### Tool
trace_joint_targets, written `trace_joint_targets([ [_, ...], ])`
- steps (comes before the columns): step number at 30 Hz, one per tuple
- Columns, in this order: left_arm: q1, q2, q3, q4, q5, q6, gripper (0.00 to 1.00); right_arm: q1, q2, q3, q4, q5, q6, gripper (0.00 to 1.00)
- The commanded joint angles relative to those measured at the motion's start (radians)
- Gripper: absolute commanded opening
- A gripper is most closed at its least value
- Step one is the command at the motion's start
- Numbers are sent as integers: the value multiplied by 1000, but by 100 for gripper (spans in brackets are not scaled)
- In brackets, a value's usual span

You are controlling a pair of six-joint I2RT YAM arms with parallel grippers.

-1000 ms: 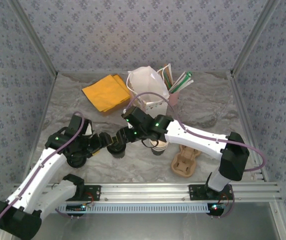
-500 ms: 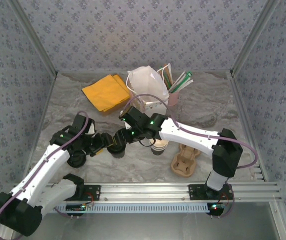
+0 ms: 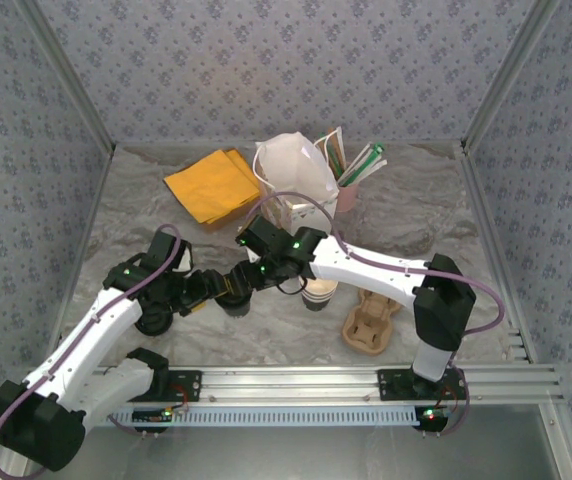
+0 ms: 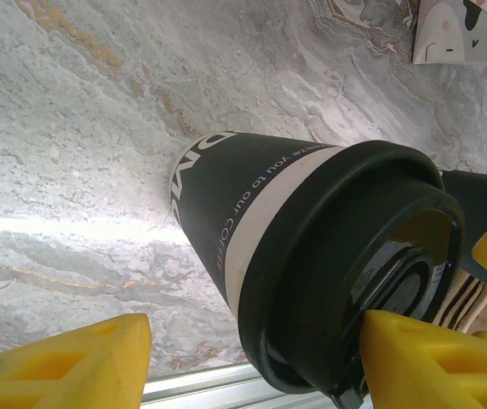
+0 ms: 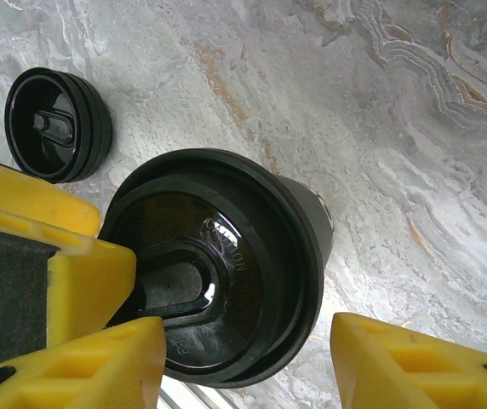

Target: Pack the takeout coffee

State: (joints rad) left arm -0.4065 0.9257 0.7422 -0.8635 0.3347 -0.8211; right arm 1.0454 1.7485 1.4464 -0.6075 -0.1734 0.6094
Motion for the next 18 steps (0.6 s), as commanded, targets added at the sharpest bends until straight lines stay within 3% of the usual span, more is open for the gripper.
trace_joint_targets([
  [1, -6, 19, -31, -78, -70, 14, 63, 10, 21, 29, -36, -8, -20, 55],
  [18, -7, 7, -75, -74, -56, 11, 56, 25, 50, 26, -46, 5, -26, 53],
])
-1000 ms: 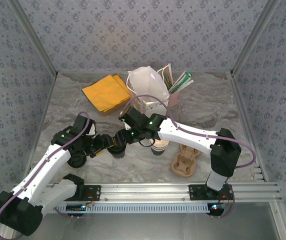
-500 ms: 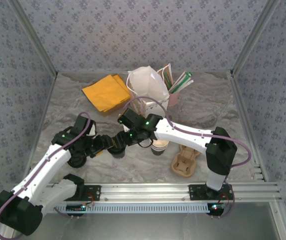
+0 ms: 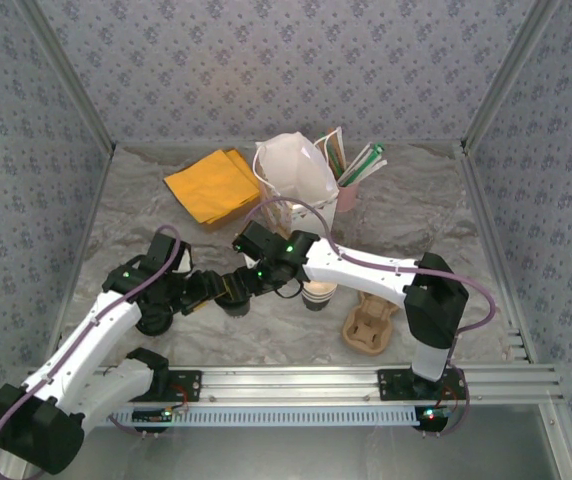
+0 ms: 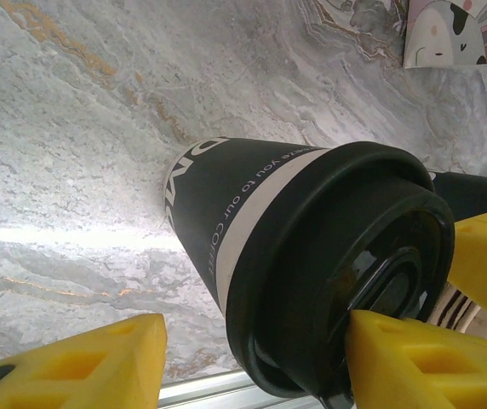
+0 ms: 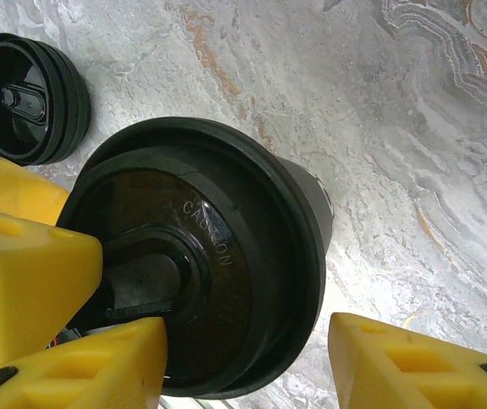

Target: Pack the takeout coffee

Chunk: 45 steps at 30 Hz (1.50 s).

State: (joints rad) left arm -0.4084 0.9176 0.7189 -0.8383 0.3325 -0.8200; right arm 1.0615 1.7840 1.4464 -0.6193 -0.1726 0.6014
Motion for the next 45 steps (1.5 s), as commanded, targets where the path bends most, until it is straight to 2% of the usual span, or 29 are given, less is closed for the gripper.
trace_joint_targets([
  [1, -6, 15, -56, -100, -51, 10, 56, 10, 14, 25, -36, 5, -17, 52],
  [12, -7, 25, -73, -105, -62, 9, 56, 11, 15, 20, -46, 19, -17, 51],
  [18, -7, 23, -22, -113, -62, 14, 56, 6, 9, 23, -54, 27, -17, 49],
  [28, -12, 24, -39, -119, -62, 17, 55, -34, 19, 100, -52, -31, -20, 51],
  [45, -14, 33, -35, -122, -67, 22, 55, -50, 97, 67, -88, -32, -33, 35],
])
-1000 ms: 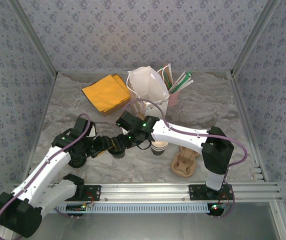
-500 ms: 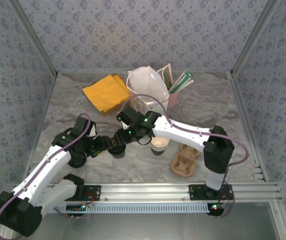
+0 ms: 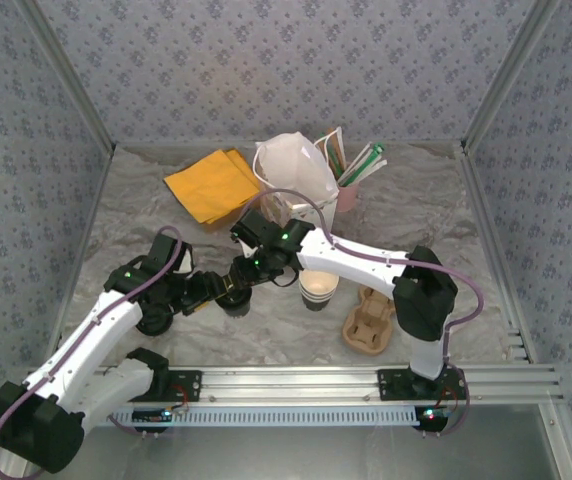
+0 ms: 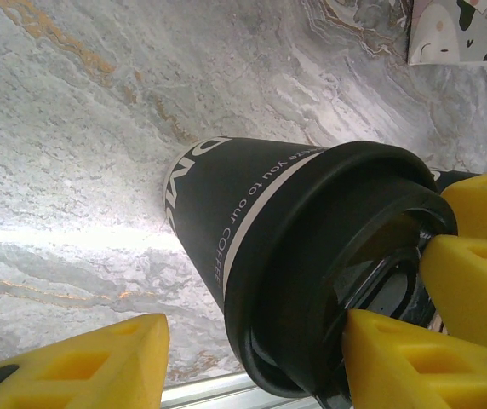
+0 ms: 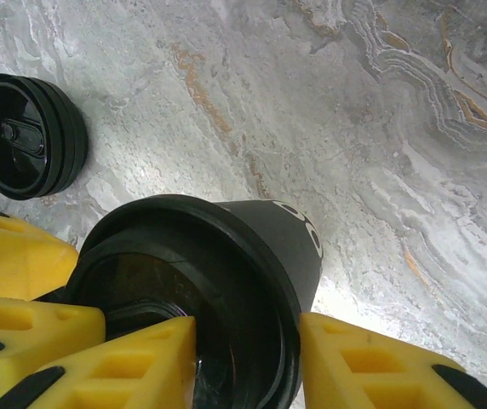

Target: Pack the takeout coffee

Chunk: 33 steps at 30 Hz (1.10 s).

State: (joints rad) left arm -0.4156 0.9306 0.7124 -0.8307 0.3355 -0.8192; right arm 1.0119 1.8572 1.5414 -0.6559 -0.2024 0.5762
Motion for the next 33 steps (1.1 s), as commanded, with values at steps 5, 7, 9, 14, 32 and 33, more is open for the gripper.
trace_joint_targets([
  [5, -7, 25, -39, -131, -72, 16, 55, 5, 31, -55, -65, 1, 7, 34],
  [7, -8, 26, -46, -130, -72, 14, 55, 7, 33, -69, -63, 1, 11, 34],
  [9, -9, 27, -53, -128, -72, 12, 55, 12, 36, -81, -61, -1, 14, 34],
  [14, -9, 25, -63, -135, -72, 10, 55, 16, 43, -93, -75, -2, 20, 34],
  [32, -9, 10, -30, -145, -79, 8, 55, 35, -53, -23, -104, -7, -2, 40],
  [33, -9, 9, -31, -145, -79, 9, 55, 36, -56, -35, -101, -5, 2, 40],
])
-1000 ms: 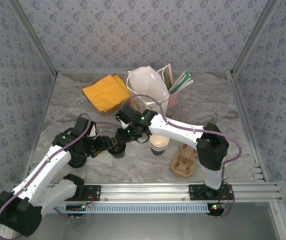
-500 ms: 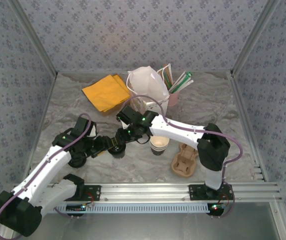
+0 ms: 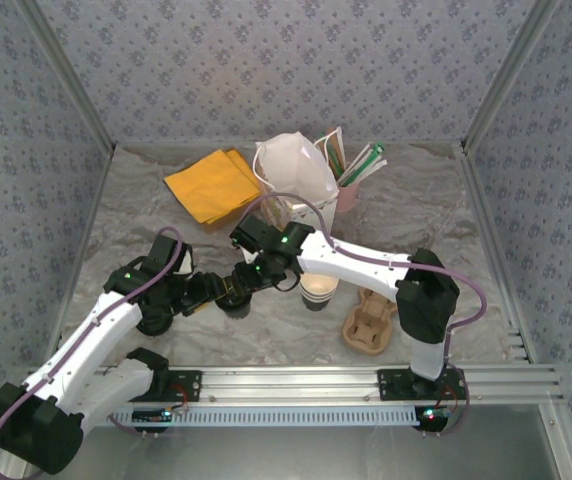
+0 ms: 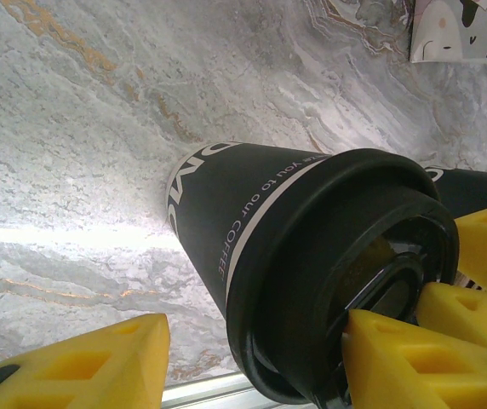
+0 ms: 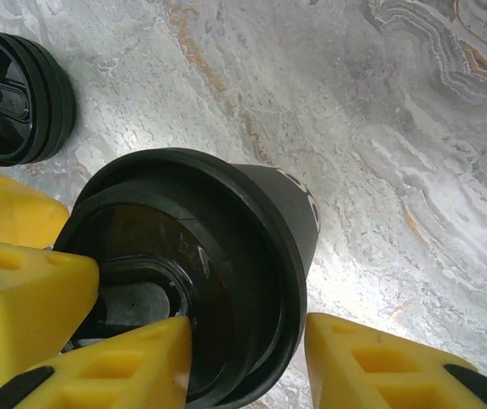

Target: Pack the takeout coffee

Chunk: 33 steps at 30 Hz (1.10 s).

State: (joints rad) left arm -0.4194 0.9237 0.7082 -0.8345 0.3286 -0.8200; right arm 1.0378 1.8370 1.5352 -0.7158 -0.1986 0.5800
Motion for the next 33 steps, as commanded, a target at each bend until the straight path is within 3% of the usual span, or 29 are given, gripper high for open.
trace_joint_targets([
  [1, -5, 14, -26, -143, -73, 9, 55, 8, -38, -37, -40, -7, 2, 38],
  [8, -5, 12, 31, -123, -52, 3, 56, 6, -34, -61, -27, -4, -4, 29],
  [14, -2, 29, 99, 4, 26, -27, 55, 8, -30, -61, -31, 4, -8, 29],
  [26, 47, 89, 70, 24, 13, 42, 44, 21, -19, -52, -46, 14, -11, 29],
  [29, 65, 75, 55, 41, 31, 40, 31, 22, -18, -55, -45, 18, -11, 29],
  [33, 65, 76, 14, 43, 44, 37, 31, 25, -13, -56, -44, 19, -12, 29],
])
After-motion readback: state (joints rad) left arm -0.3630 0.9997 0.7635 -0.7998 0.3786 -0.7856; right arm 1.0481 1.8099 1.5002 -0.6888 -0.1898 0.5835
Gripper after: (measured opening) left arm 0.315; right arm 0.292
